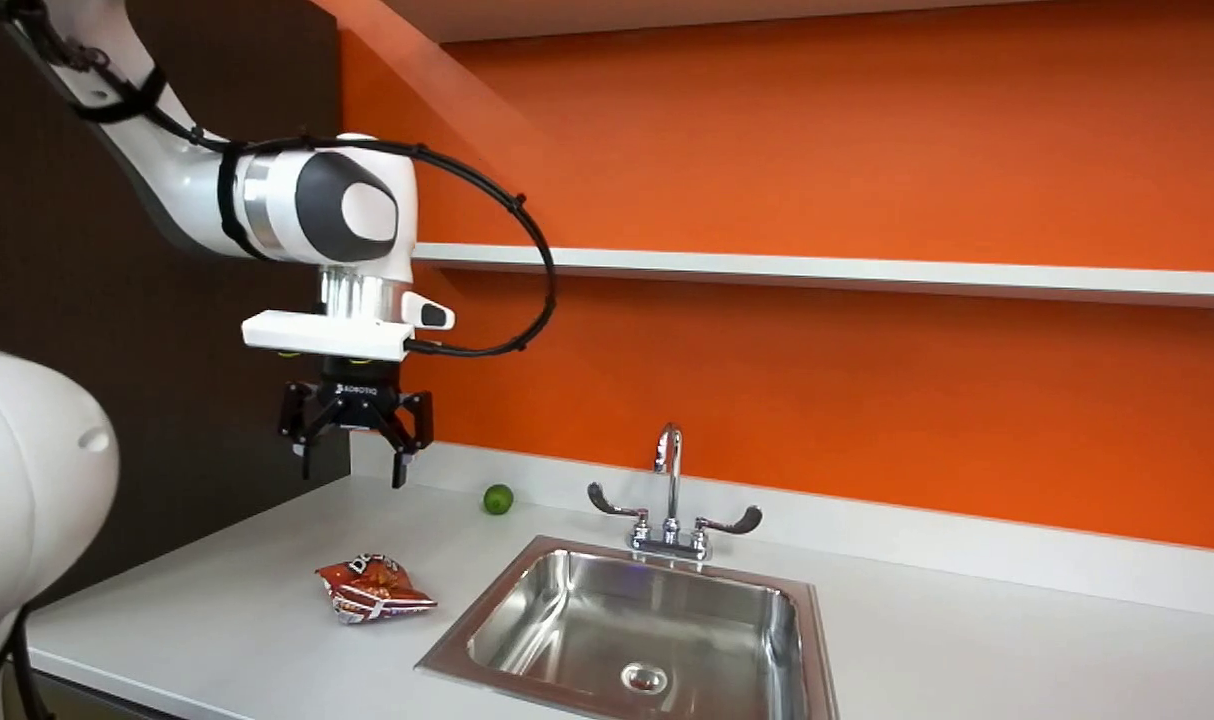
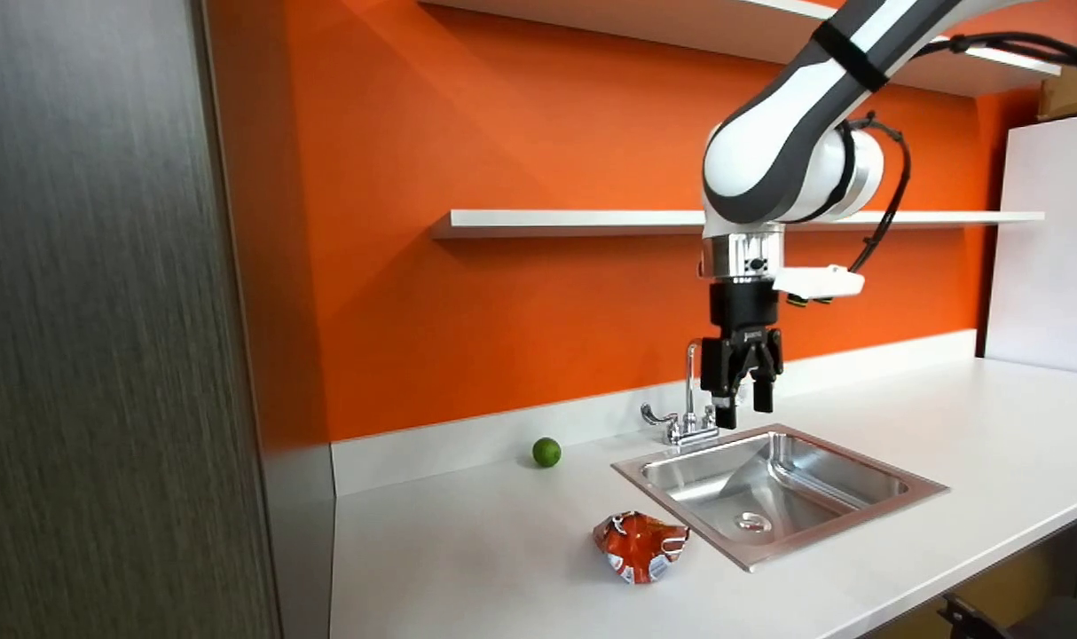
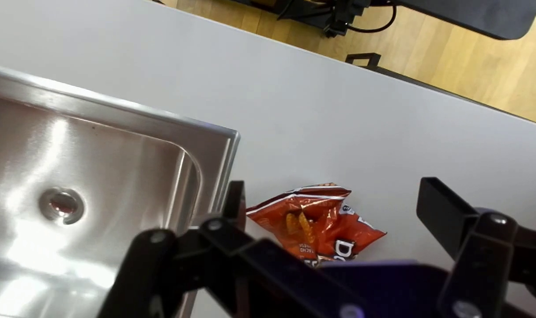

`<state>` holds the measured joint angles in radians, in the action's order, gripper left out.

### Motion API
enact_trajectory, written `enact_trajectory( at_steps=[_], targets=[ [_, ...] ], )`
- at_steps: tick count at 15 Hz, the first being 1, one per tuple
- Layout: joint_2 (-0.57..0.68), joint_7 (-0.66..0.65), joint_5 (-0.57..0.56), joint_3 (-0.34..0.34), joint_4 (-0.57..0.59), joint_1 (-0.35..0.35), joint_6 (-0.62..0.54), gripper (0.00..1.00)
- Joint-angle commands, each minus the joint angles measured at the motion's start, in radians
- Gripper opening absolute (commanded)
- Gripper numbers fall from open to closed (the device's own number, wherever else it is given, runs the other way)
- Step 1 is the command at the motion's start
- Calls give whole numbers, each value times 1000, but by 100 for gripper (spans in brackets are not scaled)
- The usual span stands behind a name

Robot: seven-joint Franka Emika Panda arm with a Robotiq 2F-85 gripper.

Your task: Put the orange packet on the bottom shelf.

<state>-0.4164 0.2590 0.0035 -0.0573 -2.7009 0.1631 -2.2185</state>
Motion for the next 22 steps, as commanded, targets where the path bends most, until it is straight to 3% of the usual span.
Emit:
enact_trajectory(
  at_steps=[1, 14, 22],
  targets=[
    [121, 55, 38, 21, 32, 16, -93, 100],
    [472, 124, 11, 82, 176, -12, -322, 100],
    [645, 164, -9, 121, 261, -56, -390, 100]
  ],
)
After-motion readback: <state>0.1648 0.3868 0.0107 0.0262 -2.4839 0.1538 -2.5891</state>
